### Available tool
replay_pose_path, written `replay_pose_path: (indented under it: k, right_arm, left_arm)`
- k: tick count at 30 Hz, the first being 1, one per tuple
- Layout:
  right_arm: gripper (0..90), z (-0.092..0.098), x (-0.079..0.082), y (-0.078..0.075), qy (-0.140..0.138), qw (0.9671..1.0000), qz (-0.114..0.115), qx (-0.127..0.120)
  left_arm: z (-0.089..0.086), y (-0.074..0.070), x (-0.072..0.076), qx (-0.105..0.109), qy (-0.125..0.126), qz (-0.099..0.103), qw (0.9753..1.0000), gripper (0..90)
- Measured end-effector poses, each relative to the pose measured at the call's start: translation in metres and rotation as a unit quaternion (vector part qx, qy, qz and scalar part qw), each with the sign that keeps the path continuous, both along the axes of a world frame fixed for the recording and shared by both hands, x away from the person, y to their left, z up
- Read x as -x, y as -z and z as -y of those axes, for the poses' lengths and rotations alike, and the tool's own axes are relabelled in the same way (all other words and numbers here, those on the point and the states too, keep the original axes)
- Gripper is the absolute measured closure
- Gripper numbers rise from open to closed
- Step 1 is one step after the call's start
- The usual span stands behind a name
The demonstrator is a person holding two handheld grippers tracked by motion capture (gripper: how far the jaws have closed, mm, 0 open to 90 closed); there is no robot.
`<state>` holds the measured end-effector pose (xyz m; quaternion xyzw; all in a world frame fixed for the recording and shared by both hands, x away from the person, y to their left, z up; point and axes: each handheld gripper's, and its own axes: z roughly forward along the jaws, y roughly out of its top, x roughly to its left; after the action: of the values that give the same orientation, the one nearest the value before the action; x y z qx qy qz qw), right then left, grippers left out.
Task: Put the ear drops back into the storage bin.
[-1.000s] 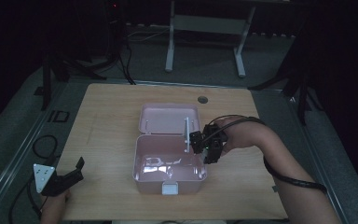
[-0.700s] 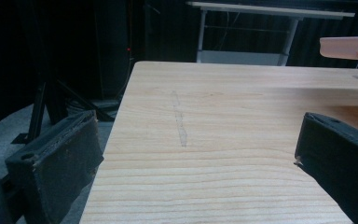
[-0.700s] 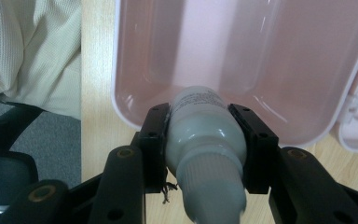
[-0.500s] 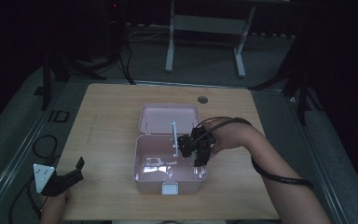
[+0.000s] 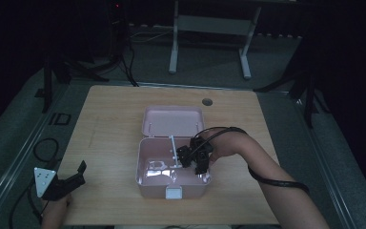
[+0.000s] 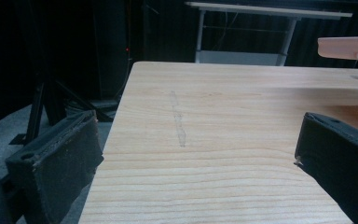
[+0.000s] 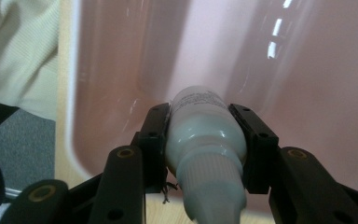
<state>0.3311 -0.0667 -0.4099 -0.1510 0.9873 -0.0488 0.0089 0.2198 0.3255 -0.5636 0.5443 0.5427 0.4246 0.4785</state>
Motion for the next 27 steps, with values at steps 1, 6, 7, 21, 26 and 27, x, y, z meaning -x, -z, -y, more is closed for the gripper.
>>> replay_pose_path:
  k: [1, 6, 7, 21, 26, 27]
  right_arm:
    - [59.7, -0.001, 0.000, 0.004, -0.006, 1.0000, 0.000, 0.001]
    - [59.7, -0.006, -0.002, 0.026, -0.014, 0.9997, -0.010, 0.017]
    - [59.8, -0.007, -0.002, 0.030, -0.017, 0.9996, -0.008, 0.022]
    - [59.7, -0.015, -0.004, 0.067, -0.025, 0.9979, -0.006, 0.060]
    - [59.7, -0.016, -0.006, 0.076, -0.023, 0.9977, -0.007, 0.063]
    - [59.7, -0.016, -0.006, 0.078, -0.021, 0.9978, -0.009, 0.062]
  left_arm:
    - [0.000, 0.000, 0.000, 0.000, 0.000, 0.000, 1.0000, 0.5]
    - [0.000, 0.000, 0.000, 0.000, 0.001, 0.000, 1.0000, 0.5]
    - [0.000, 0.000, 0.000, 0.000, 0.001, 0.000, 1.0000, 0.5]
    - [0.000, 0.000, 0.000, -0.002, 0.003, -0.001, 1.0000, 0.5]
    - [0.000, 0.000, 0.000, -0.002, 0.004, 0.000, 1.0000, 0.5]
    - [0.000, 0.000, 0.000, -0.002, 0.004, -0.001, 1.0000, 0.5]
